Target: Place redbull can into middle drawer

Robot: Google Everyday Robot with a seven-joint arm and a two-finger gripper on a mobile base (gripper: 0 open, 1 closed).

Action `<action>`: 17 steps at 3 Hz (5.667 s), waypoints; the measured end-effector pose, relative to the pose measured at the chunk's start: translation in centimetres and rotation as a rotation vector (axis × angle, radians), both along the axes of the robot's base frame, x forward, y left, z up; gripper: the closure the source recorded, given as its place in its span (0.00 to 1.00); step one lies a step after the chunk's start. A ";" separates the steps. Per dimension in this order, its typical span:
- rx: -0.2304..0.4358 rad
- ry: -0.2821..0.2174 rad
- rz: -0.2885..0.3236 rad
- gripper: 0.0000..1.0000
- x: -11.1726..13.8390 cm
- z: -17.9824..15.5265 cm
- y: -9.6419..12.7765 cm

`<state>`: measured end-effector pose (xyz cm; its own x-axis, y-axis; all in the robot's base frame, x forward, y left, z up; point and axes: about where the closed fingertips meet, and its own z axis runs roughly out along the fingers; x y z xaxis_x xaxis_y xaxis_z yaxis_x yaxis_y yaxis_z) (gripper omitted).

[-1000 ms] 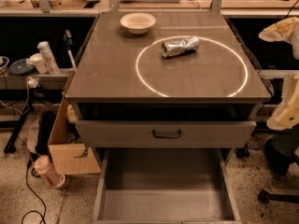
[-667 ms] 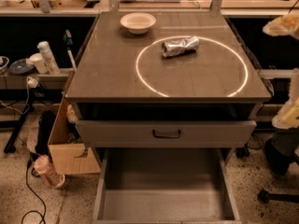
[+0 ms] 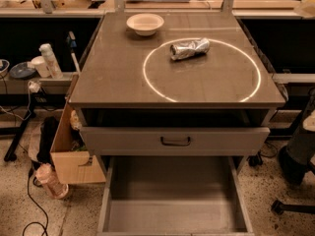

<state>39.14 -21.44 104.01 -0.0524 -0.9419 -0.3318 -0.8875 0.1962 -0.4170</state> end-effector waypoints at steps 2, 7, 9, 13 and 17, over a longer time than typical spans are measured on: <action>-0.039 -0.048 -0.008 0.00 8.4 -0.9 1.0; -0.065 -0.102 0.022 0.00 22.6 -2.5 -0.4; -0.011 -0.137 0.096 0.00 27.2 -1.4 -1.5; 0.136 -0.105 0.186 0.00 29.0 -2.9 -1.4; 0.027 -0.180 0.164 0.00 35.0 -4.3 0.3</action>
Offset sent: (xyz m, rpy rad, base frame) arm 0.1259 0.0086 -0.0251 -0.0530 -0.0461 -0.0151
